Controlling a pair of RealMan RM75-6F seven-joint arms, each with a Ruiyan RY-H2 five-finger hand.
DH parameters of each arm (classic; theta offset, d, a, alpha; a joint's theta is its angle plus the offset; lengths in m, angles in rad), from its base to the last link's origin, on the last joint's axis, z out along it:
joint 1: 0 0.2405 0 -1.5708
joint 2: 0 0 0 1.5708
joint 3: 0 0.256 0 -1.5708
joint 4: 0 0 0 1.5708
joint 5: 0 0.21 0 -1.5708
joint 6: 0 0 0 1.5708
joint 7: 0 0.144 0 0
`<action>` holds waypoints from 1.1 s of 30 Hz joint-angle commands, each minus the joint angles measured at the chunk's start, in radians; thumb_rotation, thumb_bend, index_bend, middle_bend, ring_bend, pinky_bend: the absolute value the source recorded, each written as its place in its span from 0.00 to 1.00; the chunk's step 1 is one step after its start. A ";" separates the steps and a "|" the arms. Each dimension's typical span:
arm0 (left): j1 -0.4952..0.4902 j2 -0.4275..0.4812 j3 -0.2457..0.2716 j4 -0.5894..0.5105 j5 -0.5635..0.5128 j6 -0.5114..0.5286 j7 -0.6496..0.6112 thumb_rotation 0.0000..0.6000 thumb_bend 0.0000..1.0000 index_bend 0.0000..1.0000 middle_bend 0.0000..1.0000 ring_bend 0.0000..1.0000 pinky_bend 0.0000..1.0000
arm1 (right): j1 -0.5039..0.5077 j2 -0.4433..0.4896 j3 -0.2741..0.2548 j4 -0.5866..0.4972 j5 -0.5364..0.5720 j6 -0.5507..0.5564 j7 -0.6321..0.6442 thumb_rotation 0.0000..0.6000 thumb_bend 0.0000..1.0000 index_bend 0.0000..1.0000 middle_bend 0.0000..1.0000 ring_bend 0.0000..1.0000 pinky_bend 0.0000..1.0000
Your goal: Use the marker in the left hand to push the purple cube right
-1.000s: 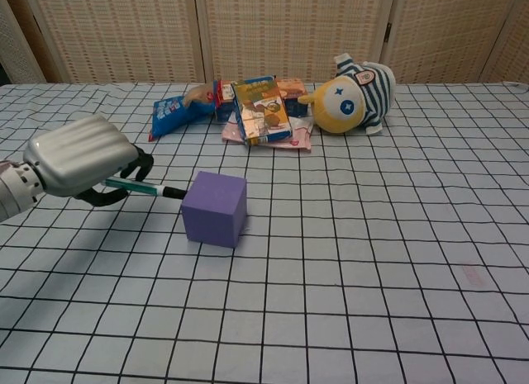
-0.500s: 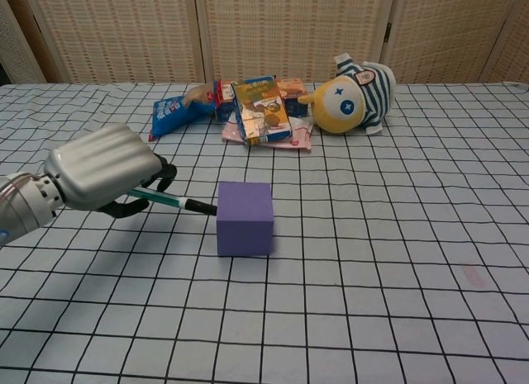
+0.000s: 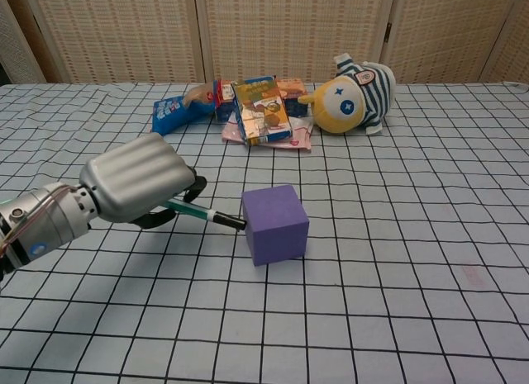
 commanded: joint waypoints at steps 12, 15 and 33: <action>-0.036 -0.051 -0.032 0.017 -0.039 -0.032 0.027 1.00 0.64 0.79 0.84 1.00 1.00 | -0.013 0.011 -0.002 0.009 -0.007 0.029 0.024 1.00 0.14 0.00 0.00 0.00 0.00; -0.048 -0.066 -0.041 0.033 -0.043 -0.036 0.032 1.00 0.64 0.79 0.84 1.00 1.00 | -0.014 0.013 -0.003 0.010 -0.008 0.032 0.030 1.00 0.14 0.00 0.00 0.00 0.00; -0.125 -0.202 -0.081 0.123 -0.054 -0.048 0.060 1.00 0.64 0.79 0.84 1.00 1.00 | -0.019 0.023 -0.006 0.007 -0.006 0.031 0.035 1.00 0.14 0.00 0.00 0.00 0.00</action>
